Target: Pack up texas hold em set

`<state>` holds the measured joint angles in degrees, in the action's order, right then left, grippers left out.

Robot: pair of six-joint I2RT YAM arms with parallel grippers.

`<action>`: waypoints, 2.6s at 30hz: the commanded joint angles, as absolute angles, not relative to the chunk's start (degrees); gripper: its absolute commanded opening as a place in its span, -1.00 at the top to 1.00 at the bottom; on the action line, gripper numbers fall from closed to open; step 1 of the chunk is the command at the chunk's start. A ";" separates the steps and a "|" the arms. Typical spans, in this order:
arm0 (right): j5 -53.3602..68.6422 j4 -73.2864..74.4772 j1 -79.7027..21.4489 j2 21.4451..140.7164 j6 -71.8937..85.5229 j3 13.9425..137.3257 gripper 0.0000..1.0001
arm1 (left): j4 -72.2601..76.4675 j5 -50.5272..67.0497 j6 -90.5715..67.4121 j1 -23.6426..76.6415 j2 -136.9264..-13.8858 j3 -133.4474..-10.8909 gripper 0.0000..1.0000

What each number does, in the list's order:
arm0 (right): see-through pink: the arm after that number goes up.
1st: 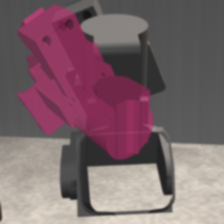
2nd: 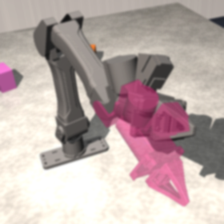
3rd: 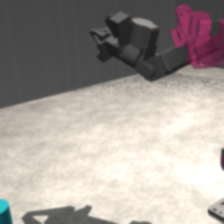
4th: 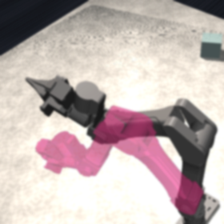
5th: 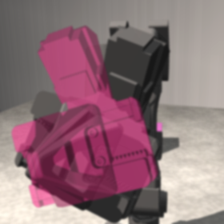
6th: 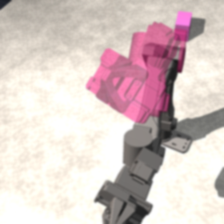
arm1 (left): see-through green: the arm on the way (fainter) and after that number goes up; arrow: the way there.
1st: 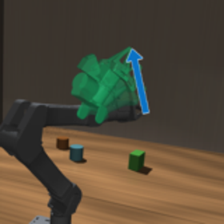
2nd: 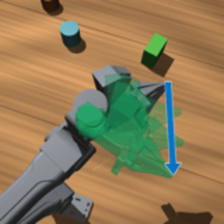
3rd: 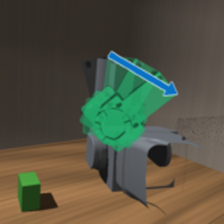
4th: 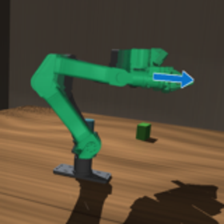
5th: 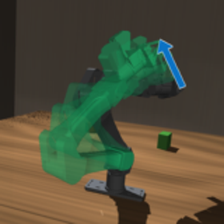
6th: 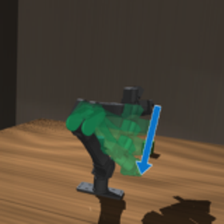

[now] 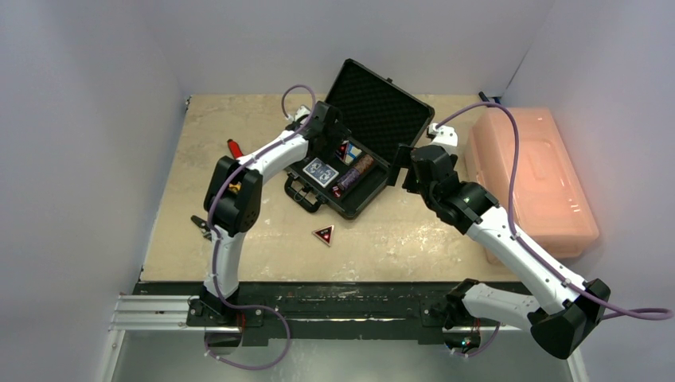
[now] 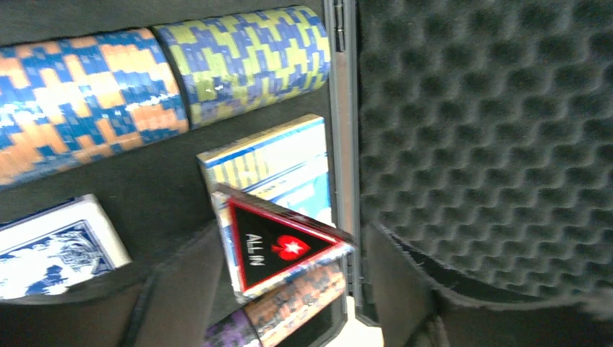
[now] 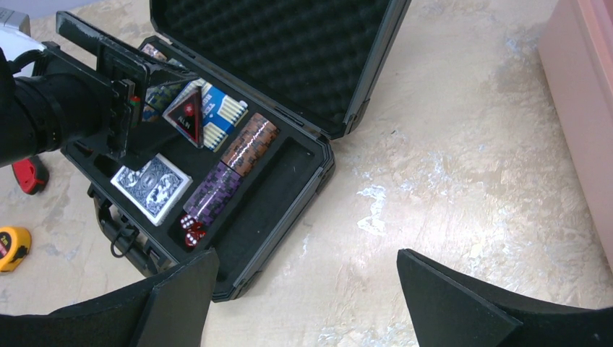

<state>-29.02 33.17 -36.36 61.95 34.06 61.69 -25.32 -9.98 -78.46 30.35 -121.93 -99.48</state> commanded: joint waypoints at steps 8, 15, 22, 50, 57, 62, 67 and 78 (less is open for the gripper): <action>-29.54 32.08 -36.22 60.38 34.08 61.26 -0.98 | -17.35 -9.76 -79.68 29.87 -122.69 -101.78 -0.94; -29.07 31.98 -36.26 60.47 34.06 61.34 -0.98 | -16.70 -9.42 -79.08 29.84 -120.98 -101.55 -0.96; -28.59 31.90 -36.27 60.60 33.60 61.78 -0.98 | -15.46 -8.88 -75.80 29.86 -117.16 -99.43 -0.95; -26.69 29.39 -36.25 63.93 31.73 64.20 -0.98 | -32.46 -22.26 -42.00 30.06 -83.38 -76.75 -1.00; -25.97 28.94 -36.22 64.47 32.04 64.42 -0.98 | -32.81 -23.74 -37.88 30.38 -76.13 -68.12 -1.00; -26.01 29.00 -36.25 64.00 32.14 63.91 -0.98 | -33.59 -24.29 -36.15 30.72 -71.50 -63.83 -1.00; -25.93 29.00 -36.29 63.73 32.26 63.89 -0.98 | -31.26 -26.23 -36.04 30.69 -67.69 -58.86 -1.00; -26.08 28.93 -36.27 63.37 32.17 63.50 -0.98 | -32.23 -18.36 -33.50 30.79 -65.49 -55.30 -0.95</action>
<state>-25.93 30.76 -36.36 64.60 32.34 61.80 -31.92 -22.87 -36.05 30.46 -64.38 -54.00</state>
